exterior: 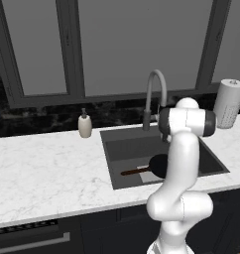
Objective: Pick the pan and sponge and place them into the sink. Then turn on the water.
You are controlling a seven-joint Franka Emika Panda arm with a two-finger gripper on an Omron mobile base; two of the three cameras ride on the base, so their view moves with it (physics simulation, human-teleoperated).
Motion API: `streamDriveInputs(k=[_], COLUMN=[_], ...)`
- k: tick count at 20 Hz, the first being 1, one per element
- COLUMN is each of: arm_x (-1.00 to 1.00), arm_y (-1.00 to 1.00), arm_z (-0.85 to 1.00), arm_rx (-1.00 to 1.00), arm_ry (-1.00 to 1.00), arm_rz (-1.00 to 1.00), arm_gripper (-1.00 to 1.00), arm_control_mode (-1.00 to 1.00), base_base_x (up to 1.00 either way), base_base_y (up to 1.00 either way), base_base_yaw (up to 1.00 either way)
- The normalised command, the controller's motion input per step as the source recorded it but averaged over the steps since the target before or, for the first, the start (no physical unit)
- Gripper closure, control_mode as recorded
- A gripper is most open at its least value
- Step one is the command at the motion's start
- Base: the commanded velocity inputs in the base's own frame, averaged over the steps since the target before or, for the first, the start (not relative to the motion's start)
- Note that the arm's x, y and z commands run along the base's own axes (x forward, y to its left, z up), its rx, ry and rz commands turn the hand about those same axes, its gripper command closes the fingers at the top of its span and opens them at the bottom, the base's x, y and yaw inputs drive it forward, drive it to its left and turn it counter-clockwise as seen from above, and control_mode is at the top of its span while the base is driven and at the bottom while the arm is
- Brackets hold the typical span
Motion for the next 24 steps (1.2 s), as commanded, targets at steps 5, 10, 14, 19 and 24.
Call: streamDriveInputs(k=[5,10,14,19,24], arm_x=[0.29,0.26,0.02,0.0,0.0], arm_y=[0.0,0.0,-0.01,0.0,0.0], arm_z=[-0.37,-0.33,-0.02,0.0,0.0], arm_rx=[0.0,0.0,0.0,0.0,0.01], arm_ry=[-0.01,0.0,0.0,0.0,0.0], arm_rz=[0.0,0.0,0.0,0.0,0.0], arm_gripper=[1.0,1.0,1.0,-1.0,-1.0], arm_control_mode=[-1.0,-1.0,-1.0,-1.0,-1.0], base_base_x=[0.0,0.0,0.0,0.0,0.0], base_base_y=[0.0,0.0,0.0,0.0,0.0], base_base_yaw=[0.0,0.0,0.0,0.0,0.0])
